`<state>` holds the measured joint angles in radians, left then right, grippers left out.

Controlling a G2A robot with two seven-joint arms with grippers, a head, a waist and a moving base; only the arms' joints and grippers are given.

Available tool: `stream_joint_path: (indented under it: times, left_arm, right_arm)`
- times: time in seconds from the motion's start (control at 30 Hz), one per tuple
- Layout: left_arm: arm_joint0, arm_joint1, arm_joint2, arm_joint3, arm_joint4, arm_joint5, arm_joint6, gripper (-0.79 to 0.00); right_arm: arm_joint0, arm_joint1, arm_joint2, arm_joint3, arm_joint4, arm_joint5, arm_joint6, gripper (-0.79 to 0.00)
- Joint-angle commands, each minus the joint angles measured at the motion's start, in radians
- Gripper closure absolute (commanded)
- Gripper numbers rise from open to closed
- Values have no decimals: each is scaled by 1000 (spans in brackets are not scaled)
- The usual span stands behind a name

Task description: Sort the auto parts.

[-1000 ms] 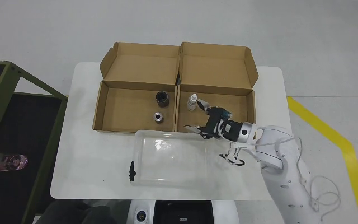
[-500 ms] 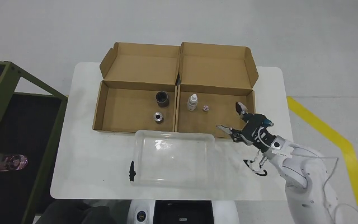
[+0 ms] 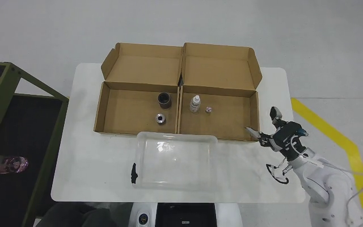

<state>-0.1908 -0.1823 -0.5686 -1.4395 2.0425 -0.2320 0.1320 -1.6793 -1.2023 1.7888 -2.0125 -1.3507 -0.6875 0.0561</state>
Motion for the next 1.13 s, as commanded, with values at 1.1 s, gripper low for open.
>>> stream_joint_path:
  times: [1.1]
  left_arm:
    - [0,0,0,0,0,0,0,-784]
  right_arm:
    - [-56,9,32,12,-9,9,-84,-785]
